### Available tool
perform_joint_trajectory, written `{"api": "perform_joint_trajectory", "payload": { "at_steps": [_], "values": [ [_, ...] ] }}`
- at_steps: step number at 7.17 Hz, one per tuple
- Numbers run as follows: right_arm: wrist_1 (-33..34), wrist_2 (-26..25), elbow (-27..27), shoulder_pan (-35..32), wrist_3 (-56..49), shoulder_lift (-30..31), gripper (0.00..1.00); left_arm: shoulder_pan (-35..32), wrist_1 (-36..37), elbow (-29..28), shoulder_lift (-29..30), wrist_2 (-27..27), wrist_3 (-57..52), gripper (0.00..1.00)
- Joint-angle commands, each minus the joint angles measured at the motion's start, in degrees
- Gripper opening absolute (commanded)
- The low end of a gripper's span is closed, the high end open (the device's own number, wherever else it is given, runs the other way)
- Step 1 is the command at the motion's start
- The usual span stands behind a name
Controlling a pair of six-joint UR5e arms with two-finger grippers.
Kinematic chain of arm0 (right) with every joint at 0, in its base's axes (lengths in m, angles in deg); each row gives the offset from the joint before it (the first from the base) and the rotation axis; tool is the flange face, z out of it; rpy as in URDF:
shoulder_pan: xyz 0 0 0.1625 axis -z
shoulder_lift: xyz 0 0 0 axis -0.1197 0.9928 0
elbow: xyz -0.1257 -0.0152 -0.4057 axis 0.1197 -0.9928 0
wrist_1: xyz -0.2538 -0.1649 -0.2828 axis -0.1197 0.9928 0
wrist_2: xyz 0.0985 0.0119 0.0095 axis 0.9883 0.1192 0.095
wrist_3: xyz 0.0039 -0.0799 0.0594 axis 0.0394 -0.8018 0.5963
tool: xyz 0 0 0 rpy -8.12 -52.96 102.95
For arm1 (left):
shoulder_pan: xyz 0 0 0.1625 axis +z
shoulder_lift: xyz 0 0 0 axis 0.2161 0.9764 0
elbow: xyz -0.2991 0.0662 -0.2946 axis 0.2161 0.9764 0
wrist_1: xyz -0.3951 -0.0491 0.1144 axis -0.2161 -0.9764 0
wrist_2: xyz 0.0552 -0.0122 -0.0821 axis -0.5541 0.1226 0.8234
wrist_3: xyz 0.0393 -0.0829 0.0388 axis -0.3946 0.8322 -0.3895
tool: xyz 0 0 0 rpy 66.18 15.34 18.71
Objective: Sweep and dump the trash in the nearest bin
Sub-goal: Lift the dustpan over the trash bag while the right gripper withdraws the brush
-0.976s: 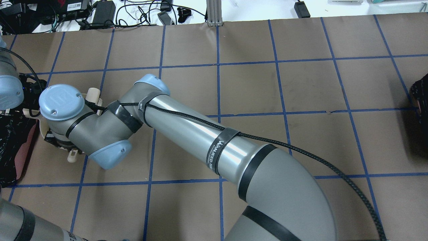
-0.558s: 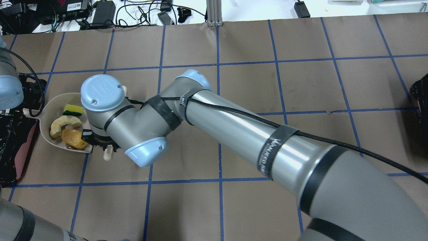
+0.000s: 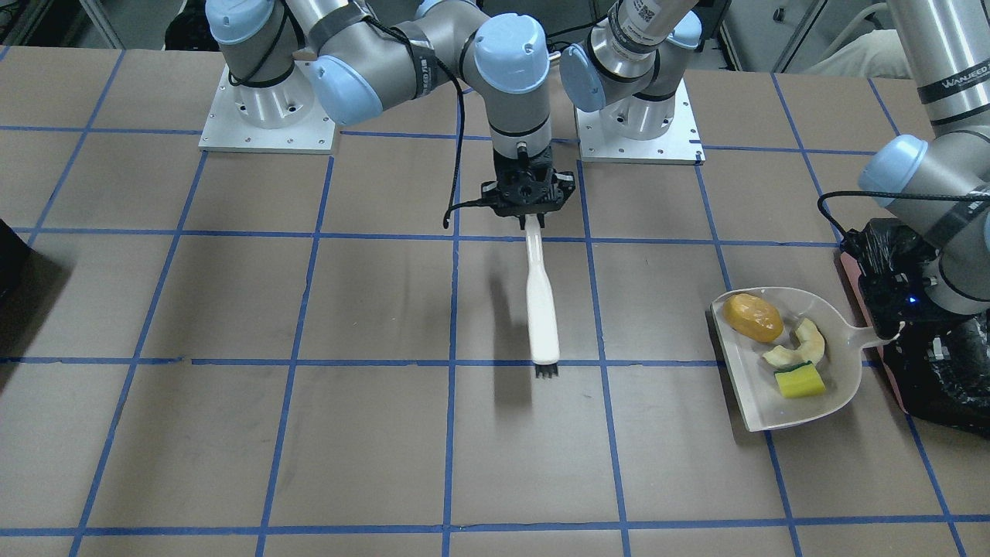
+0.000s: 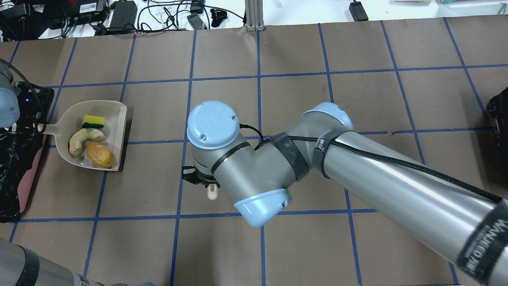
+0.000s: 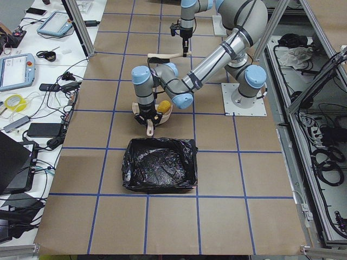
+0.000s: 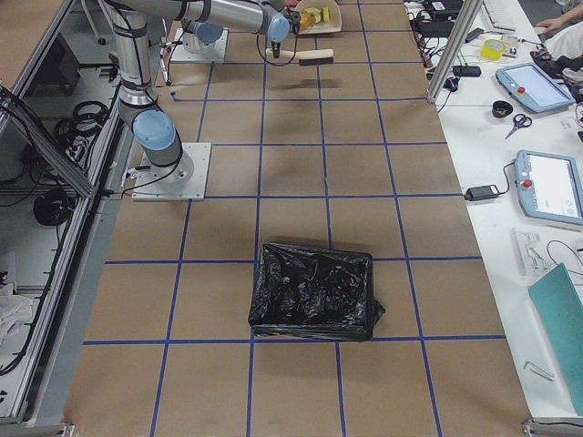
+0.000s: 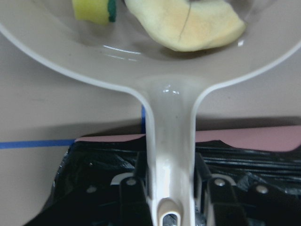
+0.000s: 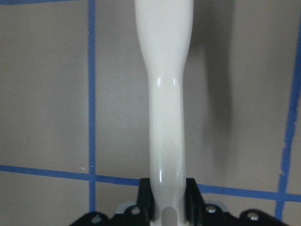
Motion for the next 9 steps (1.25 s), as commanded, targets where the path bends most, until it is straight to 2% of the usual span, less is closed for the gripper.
{"api": "perform_joint_trajectory", "payload": {
  "at_steps": [1,2,4,7,8,9],
  "values": [
    [-3.7,-3.5,8.8,1.1,-0.6,8.2,0.2,1.9,-5.6,-1.4,-0.4,6.8,0.6,0.0],
    [-5.0,-3.6,10.9,1.1,-0.5,10.4,0.2,2.0,-9.9,-3.4,-0.5,8.9,2.6,0.0],
    [-4.6,-4.4,14.0,2.2,-0.6,11.0,0.2,3.3,-19.6,-9.4,-0.2,11.1,3.0,0.0],
    [-4.3,-4.6,16.7,2.2,-0.7,11.0,0.19,11.9,-25.4,-14.2,1.2,16.1,1.6,0.0],
    [-4.3,-4.2,16.8,2.2,-0.7,11.0,0.19,14.4,-30.4,-17.8,1.5,16.9,0.3,0.0],
    [-4.3,-3.7,16.8,2.1,-0.7,11.3,0.19,16.6,-38.6,-23.6,2.0,17.8,-1.4,0.0]
  ]
}}
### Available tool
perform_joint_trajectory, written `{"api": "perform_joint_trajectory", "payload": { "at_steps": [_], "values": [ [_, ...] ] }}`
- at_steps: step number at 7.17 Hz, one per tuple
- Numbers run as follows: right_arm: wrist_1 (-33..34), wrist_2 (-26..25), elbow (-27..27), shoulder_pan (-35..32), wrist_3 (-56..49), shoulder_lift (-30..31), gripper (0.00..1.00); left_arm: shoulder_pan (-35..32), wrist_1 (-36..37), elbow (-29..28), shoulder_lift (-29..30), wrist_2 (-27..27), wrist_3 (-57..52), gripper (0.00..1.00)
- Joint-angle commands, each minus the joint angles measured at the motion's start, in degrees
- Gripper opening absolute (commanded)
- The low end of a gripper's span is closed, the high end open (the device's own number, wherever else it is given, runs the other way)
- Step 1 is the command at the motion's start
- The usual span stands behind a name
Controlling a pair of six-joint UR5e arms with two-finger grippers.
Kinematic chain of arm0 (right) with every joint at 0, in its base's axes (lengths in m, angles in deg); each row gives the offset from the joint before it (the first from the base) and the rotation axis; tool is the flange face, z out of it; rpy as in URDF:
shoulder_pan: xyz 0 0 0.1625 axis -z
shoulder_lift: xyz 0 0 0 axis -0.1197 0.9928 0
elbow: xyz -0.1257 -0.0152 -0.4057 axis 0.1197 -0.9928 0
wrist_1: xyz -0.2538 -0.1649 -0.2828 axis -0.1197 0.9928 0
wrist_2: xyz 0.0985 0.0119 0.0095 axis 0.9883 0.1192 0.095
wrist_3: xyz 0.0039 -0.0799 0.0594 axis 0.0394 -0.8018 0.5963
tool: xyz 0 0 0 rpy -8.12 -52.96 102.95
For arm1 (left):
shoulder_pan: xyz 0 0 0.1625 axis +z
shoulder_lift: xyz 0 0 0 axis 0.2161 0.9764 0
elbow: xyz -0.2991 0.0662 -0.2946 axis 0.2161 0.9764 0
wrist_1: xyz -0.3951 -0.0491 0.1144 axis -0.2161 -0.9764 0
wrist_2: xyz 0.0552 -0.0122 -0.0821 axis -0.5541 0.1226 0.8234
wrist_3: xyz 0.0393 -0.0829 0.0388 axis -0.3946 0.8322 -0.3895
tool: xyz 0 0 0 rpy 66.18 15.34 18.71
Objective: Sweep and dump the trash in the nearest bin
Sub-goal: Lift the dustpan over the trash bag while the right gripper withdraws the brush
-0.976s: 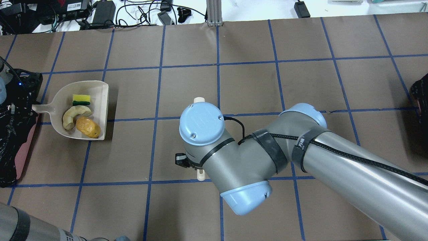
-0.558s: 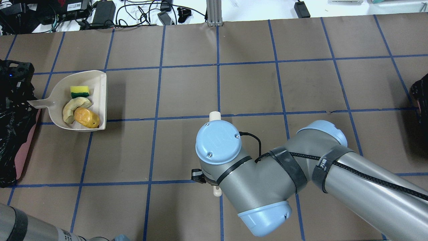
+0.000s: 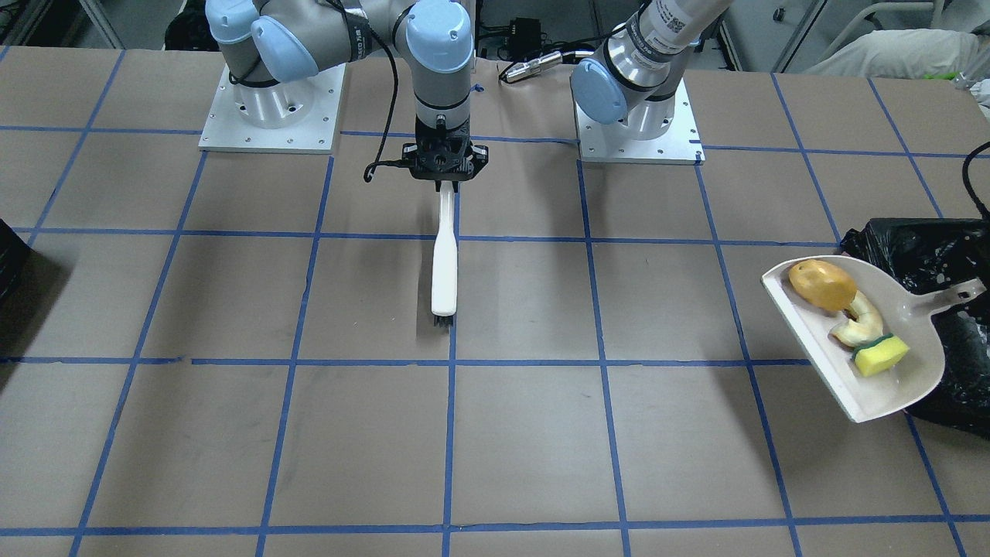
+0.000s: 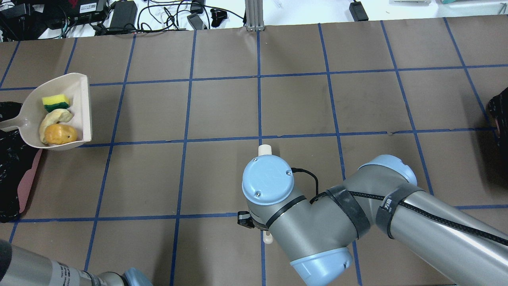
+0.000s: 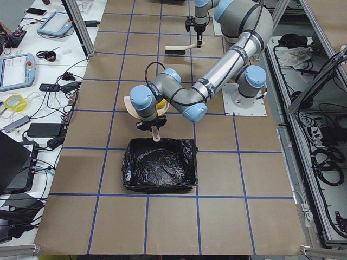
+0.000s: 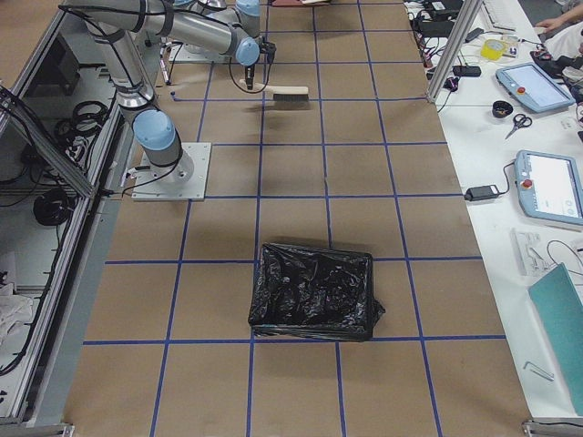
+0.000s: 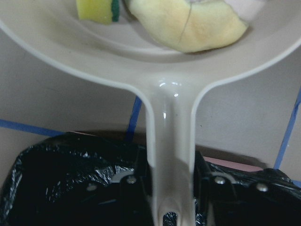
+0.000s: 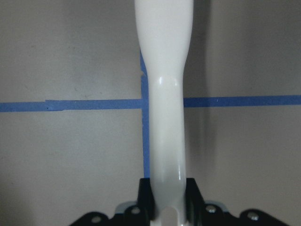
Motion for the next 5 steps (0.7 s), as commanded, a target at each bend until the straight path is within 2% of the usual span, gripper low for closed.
{"api": "perform_joint_trajectory", "payload": {
  "at_steps": [1,4,5],
  "values": [
    [0.0,0.6,0.4,-0.2,0.0,0.2,0.19,4.4,-10.4,-9.4,1.6,1.0,-4.7,0.0],
    [0.9,0.6,3.4,-0.3,-1.0,0.2,0.19,11.3,-9.8,-16.4,6.0,-4.2,-13.0,0.0],
    [1.1,0.6,3.6,-0.3,-1.2,0.2,0.19,12.0,-7.3,-19.9,7.9,-8.4,-13.0,0.0]
  ]
}}
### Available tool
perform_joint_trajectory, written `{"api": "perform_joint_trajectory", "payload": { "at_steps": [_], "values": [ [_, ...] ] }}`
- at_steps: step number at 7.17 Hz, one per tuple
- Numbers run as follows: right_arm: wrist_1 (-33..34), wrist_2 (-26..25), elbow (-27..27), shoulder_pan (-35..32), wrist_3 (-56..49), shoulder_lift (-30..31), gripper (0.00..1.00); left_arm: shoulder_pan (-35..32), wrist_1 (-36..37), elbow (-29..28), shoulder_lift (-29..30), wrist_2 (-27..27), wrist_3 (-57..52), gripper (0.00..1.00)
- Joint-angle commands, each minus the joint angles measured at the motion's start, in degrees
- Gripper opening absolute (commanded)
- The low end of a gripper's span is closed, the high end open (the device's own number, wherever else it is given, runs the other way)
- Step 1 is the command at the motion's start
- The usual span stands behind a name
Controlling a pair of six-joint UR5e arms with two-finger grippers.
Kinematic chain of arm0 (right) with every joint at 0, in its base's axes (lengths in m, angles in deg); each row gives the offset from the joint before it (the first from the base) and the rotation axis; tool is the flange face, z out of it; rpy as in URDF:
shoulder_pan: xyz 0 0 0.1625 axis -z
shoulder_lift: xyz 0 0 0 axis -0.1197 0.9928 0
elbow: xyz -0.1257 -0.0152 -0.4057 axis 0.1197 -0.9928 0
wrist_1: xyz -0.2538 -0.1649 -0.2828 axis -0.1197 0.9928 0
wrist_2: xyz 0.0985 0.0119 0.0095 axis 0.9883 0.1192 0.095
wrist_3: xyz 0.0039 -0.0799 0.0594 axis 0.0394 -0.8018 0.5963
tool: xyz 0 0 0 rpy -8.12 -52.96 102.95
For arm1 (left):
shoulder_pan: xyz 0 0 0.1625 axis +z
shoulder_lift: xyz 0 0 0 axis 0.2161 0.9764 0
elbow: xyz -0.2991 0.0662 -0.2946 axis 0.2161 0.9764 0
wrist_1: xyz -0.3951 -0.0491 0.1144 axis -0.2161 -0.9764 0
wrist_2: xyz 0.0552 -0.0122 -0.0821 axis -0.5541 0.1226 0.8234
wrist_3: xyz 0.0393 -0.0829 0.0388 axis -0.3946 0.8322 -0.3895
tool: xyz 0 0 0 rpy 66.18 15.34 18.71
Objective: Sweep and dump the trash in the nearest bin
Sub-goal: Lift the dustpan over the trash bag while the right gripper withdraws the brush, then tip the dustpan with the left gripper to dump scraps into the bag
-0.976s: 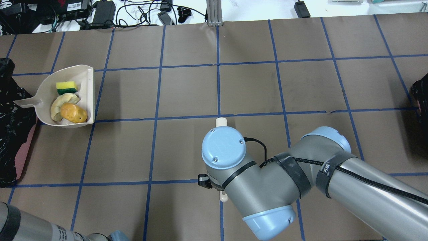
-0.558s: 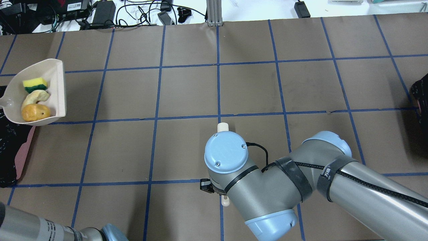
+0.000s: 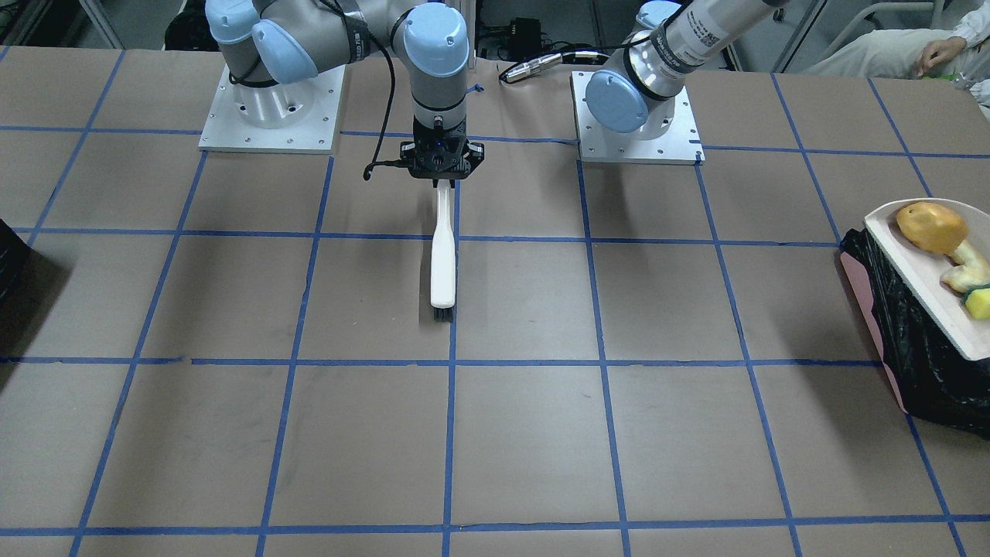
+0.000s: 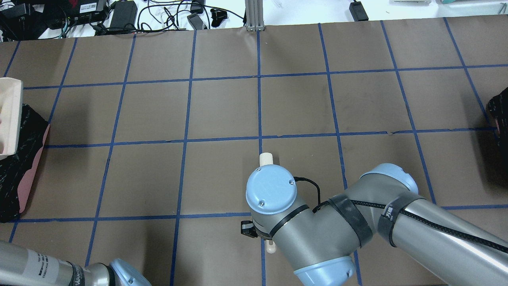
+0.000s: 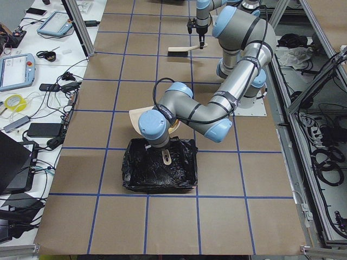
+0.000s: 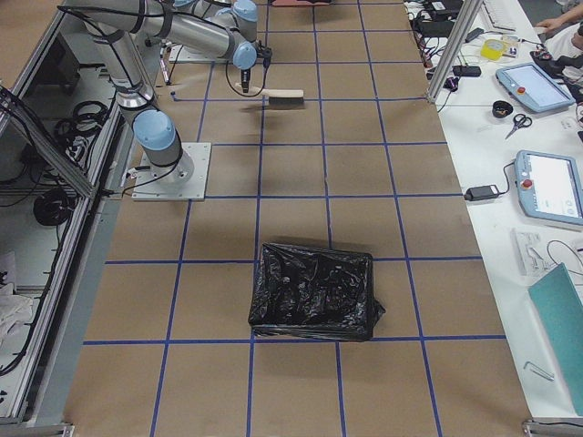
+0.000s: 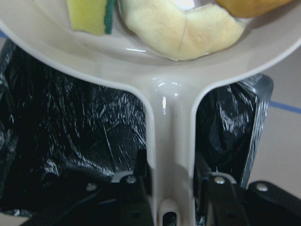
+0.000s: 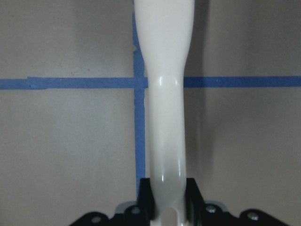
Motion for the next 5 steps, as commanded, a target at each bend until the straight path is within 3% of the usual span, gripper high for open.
{"api": "perform_joint_trajectory", "payload": {
  "at_steps": [1,5],
  "values": [
    [0.5,0.0,0.8,0.0,-0.4,0.0,0.19,3.1,4.7,-7.1,4.6,-7.3,-1.5,0.0],
    [0.7,0.1,0.8,0.0,-0.4,0.0,0.2,3.1,19.3,-7.5,6.8,-17.6,-5.8,0.0]
  ]
}}
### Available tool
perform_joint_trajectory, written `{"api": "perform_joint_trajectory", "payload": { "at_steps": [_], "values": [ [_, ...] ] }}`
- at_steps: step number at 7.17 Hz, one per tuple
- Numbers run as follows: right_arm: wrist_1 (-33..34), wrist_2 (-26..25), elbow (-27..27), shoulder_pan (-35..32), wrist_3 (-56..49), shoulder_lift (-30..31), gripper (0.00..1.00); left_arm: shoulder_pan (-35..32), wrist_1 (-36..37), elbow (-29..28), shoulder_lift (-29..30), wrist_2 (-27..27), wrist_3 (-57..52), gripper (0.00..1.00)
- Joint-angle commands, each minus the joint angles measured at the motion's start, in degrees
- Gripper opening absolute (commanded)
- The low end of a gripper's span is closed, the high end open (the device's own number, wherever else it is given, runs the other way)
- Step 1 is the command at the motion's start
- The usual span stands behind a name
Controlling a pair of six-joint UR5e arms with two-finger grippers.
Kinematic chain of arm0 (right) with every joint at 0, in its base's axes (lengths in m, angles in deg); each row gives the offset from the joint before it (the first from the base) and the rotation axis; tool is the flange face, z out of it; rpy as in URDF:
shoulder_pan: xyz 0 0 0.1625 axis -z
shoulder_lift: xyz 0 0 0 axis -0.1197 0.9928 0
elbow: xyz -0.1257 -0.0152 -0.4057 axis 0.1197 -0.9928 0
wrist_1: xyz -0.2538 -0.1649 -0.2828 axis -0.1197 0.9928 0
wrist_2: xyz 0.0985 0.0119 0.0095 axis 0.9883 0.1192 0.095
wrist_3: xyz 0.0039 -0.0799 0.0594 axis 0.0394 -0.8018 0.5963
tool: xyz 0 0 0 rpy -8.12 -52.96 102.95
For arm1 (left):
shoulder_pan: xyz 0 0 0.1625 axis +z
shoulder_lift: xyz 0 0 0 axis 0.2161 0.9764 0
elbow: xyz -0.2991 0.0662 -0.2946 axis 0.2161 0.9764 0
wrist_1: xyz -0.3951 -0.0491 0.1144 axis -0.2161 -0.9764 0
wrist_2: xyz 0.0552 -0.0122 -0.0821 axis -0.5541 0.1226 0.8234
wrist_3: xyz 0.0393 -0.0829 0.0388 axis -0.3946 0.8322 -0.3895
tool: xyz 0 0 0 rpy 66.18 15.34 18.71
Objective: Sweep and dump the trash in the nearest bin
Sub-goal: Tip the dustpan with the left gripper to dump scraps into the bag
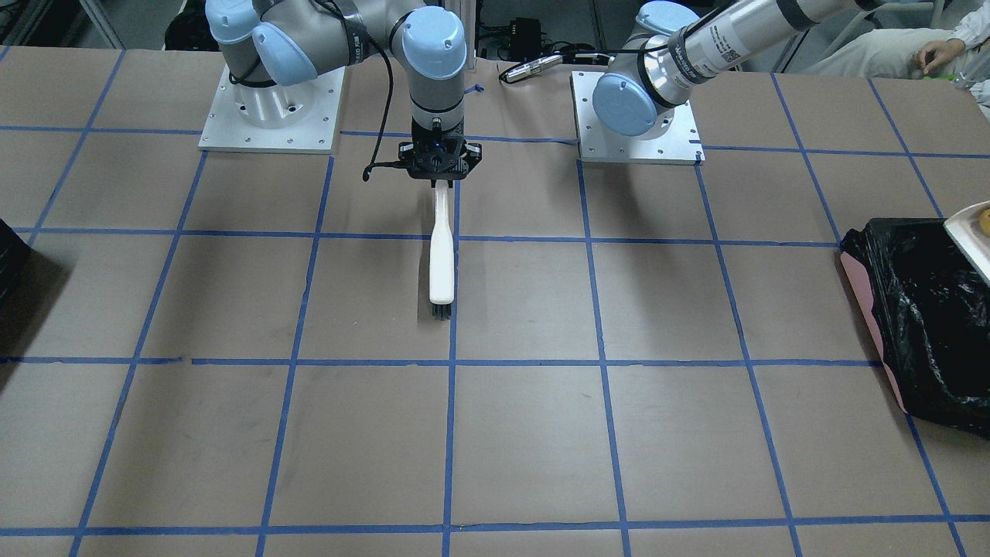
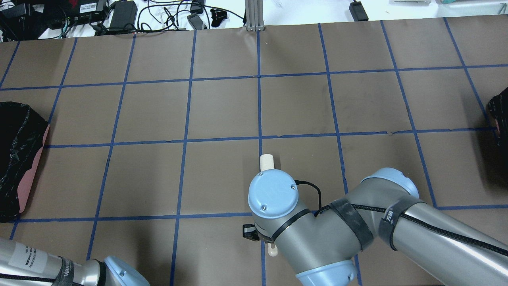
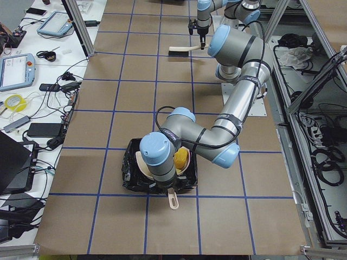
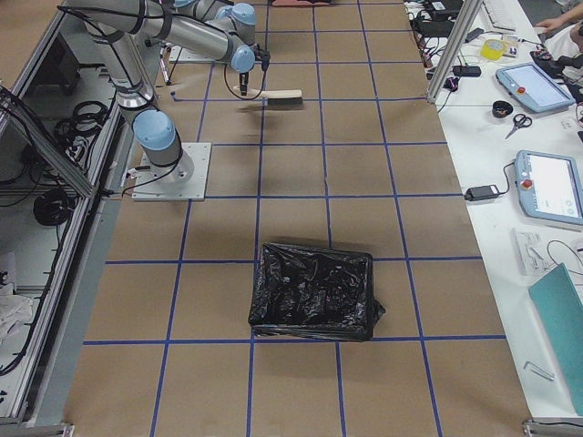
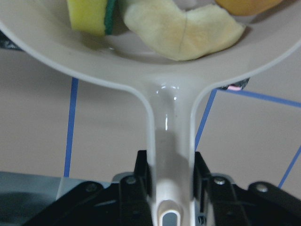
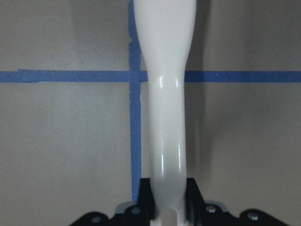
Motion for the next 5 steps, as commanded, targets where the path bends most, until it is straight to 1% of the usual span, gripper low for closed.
{"api": "perform_joint_trajectory", "payload": {
  "at_steps": [1,2,3,5],
  "values": [
    [0.2,0.2,-0.2,0.0,0.1,0.1,0.2,-1.1,7.7,3.0,-0.5,-5.7,-0.4,0.0],
    [1.5,0.2,-0.5,0.0,0.2,0.2,0.2,-2.8,13.3,5.6,-0.8,-9.7,-1.1,0.0],
    [2.1,0.3,-0.8,-0.2,0.2,0.2,0.21,-3.8,14.9,6.7,-1.1,-10.8,-1.2,0.0],
    [2.1,1.9,-1.7,-0.2,0.2,0.2,0.22,-7.0,15.0,6.9,-2.9,-14.1,-1.2,0.0]
  ]
}}
